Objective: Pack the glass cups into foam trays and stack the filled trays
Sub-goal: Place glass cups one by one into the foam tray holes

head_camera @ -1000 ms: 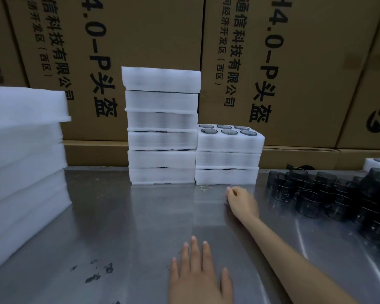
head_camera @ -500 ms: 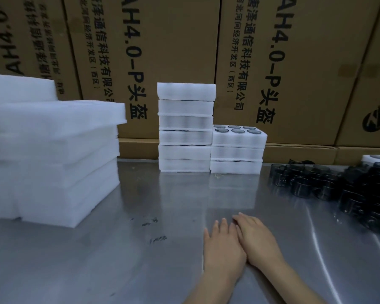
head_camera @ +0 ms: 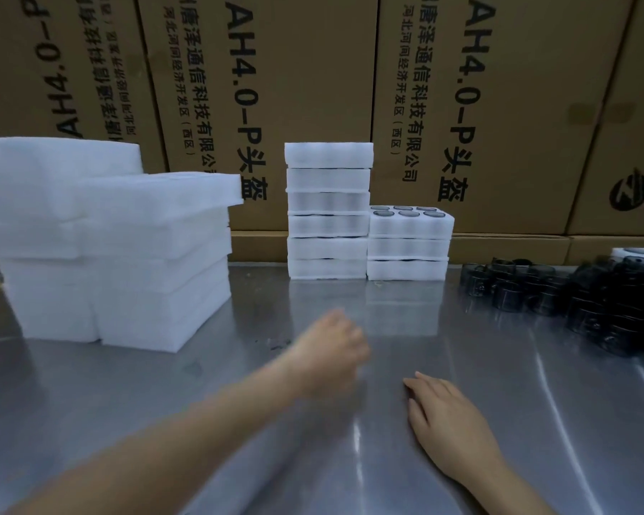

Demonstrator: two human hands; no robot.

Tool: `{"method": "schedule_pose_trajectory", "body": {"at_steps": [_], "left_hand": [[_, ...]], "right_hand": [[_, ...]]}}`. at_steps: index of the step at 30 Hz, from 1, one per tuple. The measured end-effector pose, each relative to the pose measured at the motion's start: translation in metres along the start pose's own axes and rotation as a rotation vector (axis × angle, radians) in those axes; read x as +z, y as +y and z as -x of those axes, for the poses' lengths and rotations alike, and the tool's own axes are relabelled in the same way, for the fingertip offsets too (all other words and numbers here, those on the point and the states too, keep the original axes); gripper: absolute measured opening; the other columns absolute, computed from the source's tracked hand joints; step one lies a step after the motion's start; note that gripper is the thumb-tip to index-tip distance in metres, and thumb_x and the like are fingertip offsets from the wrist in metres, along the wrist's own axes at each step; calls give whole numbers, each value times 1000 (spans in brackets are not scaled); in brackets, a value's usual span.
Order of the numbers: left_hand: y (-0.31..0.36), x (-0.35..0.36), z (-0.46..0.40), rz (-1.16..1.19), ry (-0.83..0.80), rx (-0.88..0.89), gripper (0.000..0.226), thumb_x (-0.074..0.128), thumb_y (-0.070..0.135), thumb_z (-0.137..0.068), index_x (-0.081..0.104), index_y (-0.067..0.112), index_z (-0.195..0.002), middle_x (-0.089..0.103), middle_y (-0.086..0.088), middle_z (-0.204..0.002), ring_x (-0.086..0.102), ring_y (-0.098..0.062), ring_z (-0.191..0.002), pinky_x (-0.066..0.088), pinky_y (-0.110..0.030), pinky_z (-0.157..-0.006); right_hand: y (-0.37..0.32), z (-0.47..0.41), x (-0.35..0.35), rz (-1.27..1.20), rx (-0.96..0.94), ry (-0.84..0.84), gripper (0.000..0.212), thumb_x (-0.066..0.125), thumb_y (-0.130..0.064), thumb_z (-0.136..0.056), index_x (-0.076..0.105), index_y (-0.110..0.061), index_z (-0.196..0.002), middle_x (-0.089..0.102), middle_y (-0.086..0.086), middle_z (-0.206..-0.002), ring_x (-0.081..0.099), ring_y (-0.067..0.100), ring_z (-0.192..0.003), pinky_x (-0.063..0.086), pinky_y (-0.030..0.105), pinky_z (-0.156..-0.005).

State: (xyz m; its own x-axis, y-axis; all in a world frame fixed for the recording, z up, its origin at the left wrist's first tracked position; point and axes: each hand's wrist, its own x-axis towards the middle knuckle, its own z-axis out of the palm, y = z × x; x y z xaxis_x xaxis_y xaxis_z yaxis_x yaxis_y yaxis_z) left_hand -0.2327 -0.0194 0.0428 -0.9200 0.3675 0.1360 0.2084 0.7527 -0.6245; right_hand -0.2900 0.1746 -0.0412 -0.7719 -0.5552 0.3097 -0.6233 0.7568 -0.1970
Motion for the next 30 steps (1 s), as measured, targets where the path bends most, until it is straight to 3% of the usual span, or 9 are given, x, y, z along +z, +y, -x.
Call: {"method": "schedule_pose_trajectory", "body": {"at_steps": [5,10,14,16,19,23,25,27,30], "left_hand": [[-150,-16,33,-183,-128,-796,63,46,33,-89,25,12,-145,15,-13,-155,13,-32,-143,10,-54,-114],[-194,-10,73,-285,-275,-1080,85,47,46,-90,-2,11,-150,-1,-17,-157,3,-37,-145,12,-56,-113],[-198,-13,79,-359,-237,-1042,86,59,37,-87,3,8,-147,14,-11,-150,22,-31,-136,29,-50,-106],[-200,-19,79,-356,-166,-1006,80,65,28,-84,15,10,-143,27,-9,-139,36,-28,-122,40,-39,-91],[-202,-30,78,-332,-77,-968,64,64,8,-79,30,9,-133,39,-10,-123,45,-26,-101,35,-32,-68],[-207,-41,79,-336,63,-913,56,61,-9,-73,42,0,-126,52,-19,-108,49,-34,-89,32,-36,-64],[-201,-48,78,-330,146,-854,47,56,-15,-72,49,-3,-117,57,-20,-88,49,-36,-78,33,-39,-61],[-189,-56,74,-302,239,-770,31,55,-14,-74,55,-3,-103,56,-18,-73,44,-33,-68,37,-41,-58],[-150,-63,63,-116,343,-656,20,60,0,-83,61,-1,-102,62,-18,-78,51,-35,-73,44,-42,-60]], "right_hand": [[-1,3,-6,-55,-11,-9,40,33,-39,-100,39,-32,-139,31,-14,-150,26,5,-138,19,19,-110],[-1,3,-8,-60,4,-4,41,34,-40,-99,38,-33,-140,32,-17,-149,26,3,-137,18,17,-107],[1,1,-9,-88,5,-9,40,36,-40,-99,40,-34,-138,33,-18,-148,27,4,-136,21,18,-107],[2,0,-8,-105,10,-6,39,38,-40,-98,43,-34,-136,35,-18,-147,29,5,-135,23,19,-107],[4,-1,-6,-118,10,5,37,39,-41,-97,44,-36,-133,37,-19,-145,30,5,-134,24,19,-106],[8,-4,-2,-130,-3,36,34,42,-41,-96,48,-37,-129,42,-20,-140,34,5,-131,24,17,-103],[11,-5,-2,-142,-2,46,34,44,-40,-95,50,-36,-128,44,-20,-138,35,6,-130,25,17,-102],[13,-7,-1,-156,2,41,34,45,-38,-95,52,-34,-128,47,-19,-136,37,7,-129,25,18,-102],[15,-12,0,-350,67,73,27,51,-28,-95,60,-25,-120,60,-10,-124,50,13,-119,36,23,-97]]}}
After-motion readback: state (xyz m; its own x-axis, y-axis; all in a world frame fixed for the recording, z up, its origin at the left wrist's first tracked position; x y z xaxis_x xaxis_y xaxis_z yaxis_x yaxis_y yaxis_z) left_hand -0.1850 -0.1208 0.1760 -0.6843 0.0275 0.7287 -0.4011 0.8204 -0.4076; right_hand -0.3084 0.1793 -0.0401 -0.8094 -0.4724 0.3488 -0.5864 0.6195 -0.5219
